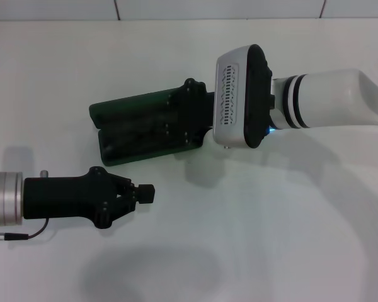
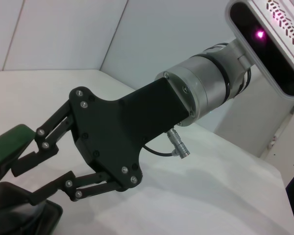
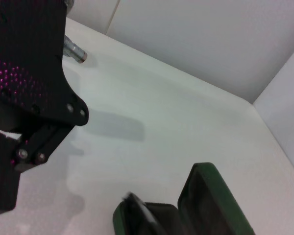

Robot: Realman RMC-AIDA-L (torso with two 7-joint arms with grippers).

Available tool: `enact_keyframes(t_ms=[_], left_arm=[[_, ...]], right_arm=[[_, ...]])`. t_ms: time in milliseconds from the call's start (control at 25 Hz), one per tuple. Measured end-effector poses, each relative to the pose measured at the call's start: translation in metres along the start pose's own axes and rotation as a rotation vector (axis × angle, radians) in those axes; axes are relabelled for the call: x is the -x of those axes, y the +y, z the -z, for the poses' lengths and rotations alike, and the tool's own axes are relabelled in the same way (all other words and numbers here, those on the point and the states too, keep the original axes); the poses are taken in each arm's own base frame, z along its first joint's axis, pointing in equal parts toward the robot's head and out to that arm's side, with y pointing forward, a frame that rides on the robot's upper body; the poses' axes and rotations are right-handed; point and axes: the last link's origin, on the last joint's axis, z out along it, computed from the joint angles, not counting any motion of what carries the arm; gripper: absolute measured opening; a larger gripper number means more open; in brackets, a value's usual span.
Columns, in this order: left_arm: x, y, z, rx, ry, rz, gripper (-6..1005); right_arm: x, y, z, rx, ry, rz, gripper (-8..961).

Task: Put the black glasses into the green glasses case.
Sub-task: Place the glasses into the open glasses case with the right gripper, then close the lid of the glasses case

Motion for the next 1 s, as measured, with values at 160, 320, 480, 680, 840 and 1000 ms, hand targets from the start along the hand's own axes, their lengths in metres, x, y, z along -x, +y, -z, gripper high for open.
enact_keyframes(t_ms=[160, 320, 480, 680, 840, 1000], left_arm=[[0.001, 0.000, 0.000, -0.002, 0.001, 0.003, 28], [0.001, 0.000, 0.002, -0.007, 0.005, 0.005, 29], [0.001, -0.001, 0.002, -0.017, 0.007, 0.004, 30], [-0.004, -0.007, 0.004, -0.051, 0.022, 0.000, 30], [-0.005, -0.015, 0.006, -0.105, 0.030, 0.005, 31], [-0.005, -0.025, 0.009, -0.177, 0.026, 0.011, 32]], right_arm=[[0.002, 0.000, 0.002, -0.011, -0.019, -0.018, 195], [0.002, 0.004, 0.012, -0.021, -0.083, -0.082, 230], [-0.007, 0.012, 0.035, -0.031, -0.172, -0.184, 264], [-0.041, 0.020, 0.082, -0.095, -0.272, -0.347, 306], [-0.074, 0.034, 0.126, -0.186, -0.313, -0.465, 351], [-0.102, 0.053, 0.163, -0.204, -0.325, -0.537, 425]])
